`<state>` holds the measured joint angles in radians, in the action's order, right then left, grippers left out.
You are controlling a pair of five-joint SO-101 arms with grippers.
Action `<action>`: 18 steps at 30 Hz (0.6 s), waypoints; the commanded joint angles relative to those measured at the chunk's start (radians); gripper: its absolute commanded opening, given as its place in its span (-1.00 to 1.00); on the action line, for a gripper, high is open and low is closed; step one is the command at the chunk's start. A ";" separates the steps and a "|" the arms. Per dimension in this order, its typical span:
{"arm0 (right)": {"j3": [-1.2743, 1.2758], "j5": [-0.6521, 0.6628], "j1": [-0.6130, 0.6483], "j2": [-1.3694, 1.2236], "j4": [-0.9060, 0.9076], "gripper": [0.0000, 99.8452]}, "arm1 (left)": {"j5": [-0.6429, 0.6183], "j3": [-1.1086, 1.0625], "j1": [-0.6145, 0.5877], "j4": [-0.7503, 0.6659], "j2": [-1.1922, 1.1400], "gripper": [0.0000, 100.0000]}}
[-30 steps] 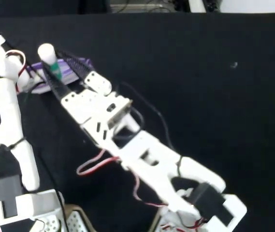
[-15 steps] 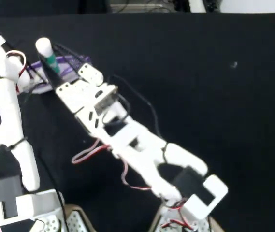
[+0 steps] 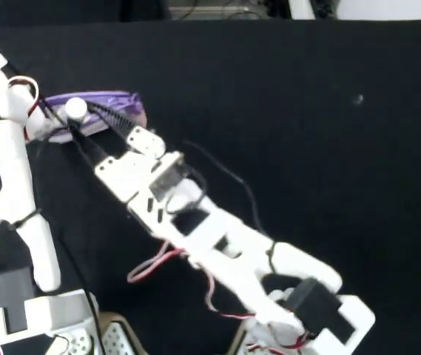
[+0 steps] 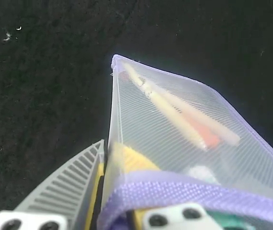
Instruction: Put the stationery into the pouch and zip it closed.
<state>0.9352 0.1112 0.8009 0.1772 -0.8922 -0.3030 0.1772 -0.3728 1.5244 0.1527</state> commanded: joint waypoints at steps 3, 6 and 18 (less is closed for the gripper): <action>-0.097 -0.002 0.009 0.058 0.161 -0.69 | 0.000 -0.008 -0.044 -0.021 -0.005 -0.94; -0.116 0.002 0.005 0.059 0.184 -0.62 | 0.000 -0.008 -0.044 -0.021 -0.005 -0.94; -0.137 0.005 -0.043 0.105 0.269 -0.62 | 0.000 -0.008 -0.044 -0.021 -0.005 -0.94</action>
<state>0.8508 0.1112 0.7963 0.1880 -0.7035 -0.3030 0.1741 -0.3974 1.5228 0.1511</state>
